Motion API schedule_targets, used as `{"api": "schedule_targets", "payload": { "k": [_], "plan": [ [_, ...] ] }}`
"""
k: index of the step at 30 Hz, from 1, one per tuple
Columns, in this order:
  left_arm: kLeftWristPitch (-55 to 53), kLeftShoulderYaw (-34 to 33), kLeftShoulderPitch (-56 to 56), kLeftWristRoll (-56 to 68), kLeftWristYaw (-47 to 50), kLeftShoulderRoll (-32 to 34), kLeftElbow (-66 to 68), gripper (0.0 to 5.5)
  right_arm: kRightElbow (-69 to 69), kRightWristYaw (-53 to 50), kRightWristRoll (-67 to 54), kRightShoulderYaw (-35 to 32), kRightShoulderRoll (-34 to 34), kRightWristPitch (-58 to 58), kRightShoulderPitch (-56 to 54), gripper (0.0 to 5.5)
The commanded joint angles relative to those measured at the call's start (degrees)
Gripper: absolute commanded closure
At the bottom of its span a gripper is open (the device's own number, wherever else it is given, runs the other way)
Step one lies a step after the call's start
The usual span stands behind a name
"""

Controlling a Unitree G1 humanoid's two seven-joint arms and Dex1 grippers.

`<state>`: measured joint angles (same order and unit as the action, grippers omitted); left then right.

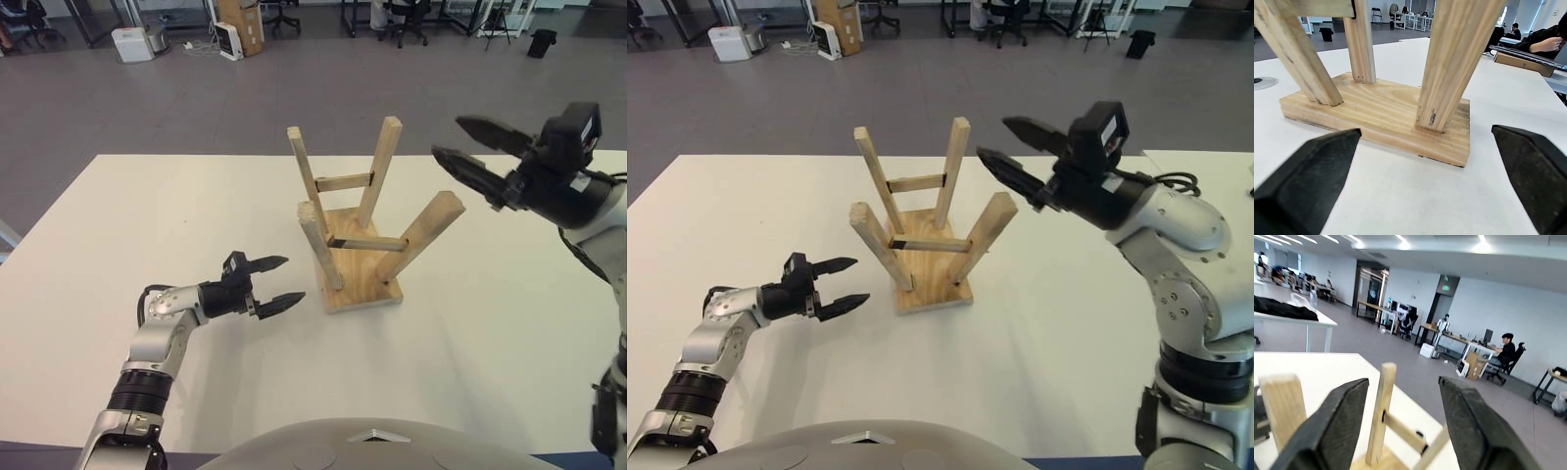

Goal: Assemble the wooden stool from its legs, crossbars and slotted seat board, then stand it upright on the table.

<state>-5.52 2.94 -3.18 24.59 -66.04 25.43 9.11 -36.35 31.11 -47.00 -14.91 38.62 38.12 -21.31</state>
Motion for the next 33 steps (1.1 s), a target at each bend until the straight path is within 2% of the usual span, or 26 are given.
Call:
{"api": "schedule_targets", "payload": {
  "k": [1,3,5,6,8,11,16,18,21,23,25,29,31,33],
  "plan": [
    [0.68,0.16,-0.94,-0.88,0.28,-0.05,0.45,0.58,-5.72,-8.87,13.43,16.78,-1.14,2.14,-3.05,2.84],
    [0.74,0.14,-0.94,-0.92,0.37,-0.15,0.53,0.58,-6.80,-13.59,23.02,26.84,-1.68,3.63,-2.38,2.84],
    [1.05,0.18,-0.63,-1.08,0.64,-0.53,0.81,0.58,-4.14,-18.50,38.11,39.14,-0.63,2.80,-1.18,2.84],
    [1.09,0.25,-0.60,-1.11,0.73,-0.71,0.88,0.58,-1.90,-19.12,45.55,45.38,1.34,1.68,0.20,2.84],
    [0.99,0.45,-0.79,-1.12,0.79,-0.93,0.87,0.58,2.01,-18.39,52.96,53.30,3.14,0.29,4.38,2.84],
    [0.86,0.14,-1.07,-0.84,0.80,-0.79,0.93,0.58,5.04,-17.09,57.39,56.03,1.53,-0.70,7.77,2.84],
    [1.55,-0.04,-1.01,-0.98,1.51,-1.61,1.37,0.58,6.76,-14.72,61.21,52.92,-0.19,-2.98,7.94,2.84],
    [1.99,0.20,-0.89,-1.15,1.83,-2.12,1.31,0.58,4.86,-13.91,59.38,48.56,-2.64,-2.26,6.75,2.84],
    [2.09,0.39,-1.51,-1.20,1.94,-2.38,0.67,0.58,0.93,-11.46,51.73,38.21,-8.86,0.62,2.15,2.84],
    [-1.70,-0.72,-2.46,2.04,0.87,-0.87,-3.11,0.58,-1.84,-8.67,42.18,27.64,-13.12,4.92,-3.05,2.84],
    [-6.76,-4.69,-4.69,7.83,0.36,1.72,-7.88,0.58,-2.88,-6.47,32.91,16.80,-14.83,10.10,-8.83,2.84],
    [-16.13,-12.52,-10.95,16.90,2.05,7.78,-13.87,0.58,-2.98,-6.96,17.00,-2.70,-15.53,21.51,-16.21,2.84],
    [-21.52,-15.67,-12.96,23.21,4.76,9.02,-18.21,0.58,-3.27,-4.93,11.27,-10.51,-11.88,26.36,-12.90,2.84],
    [-25.56,-16.78,-13.35,28.53,7.69,8.27,-22.88,0.58,-4.14,-4.11,7.80,-14.55,-10.68,29.59,-6.57,2.84]
  ]
}}
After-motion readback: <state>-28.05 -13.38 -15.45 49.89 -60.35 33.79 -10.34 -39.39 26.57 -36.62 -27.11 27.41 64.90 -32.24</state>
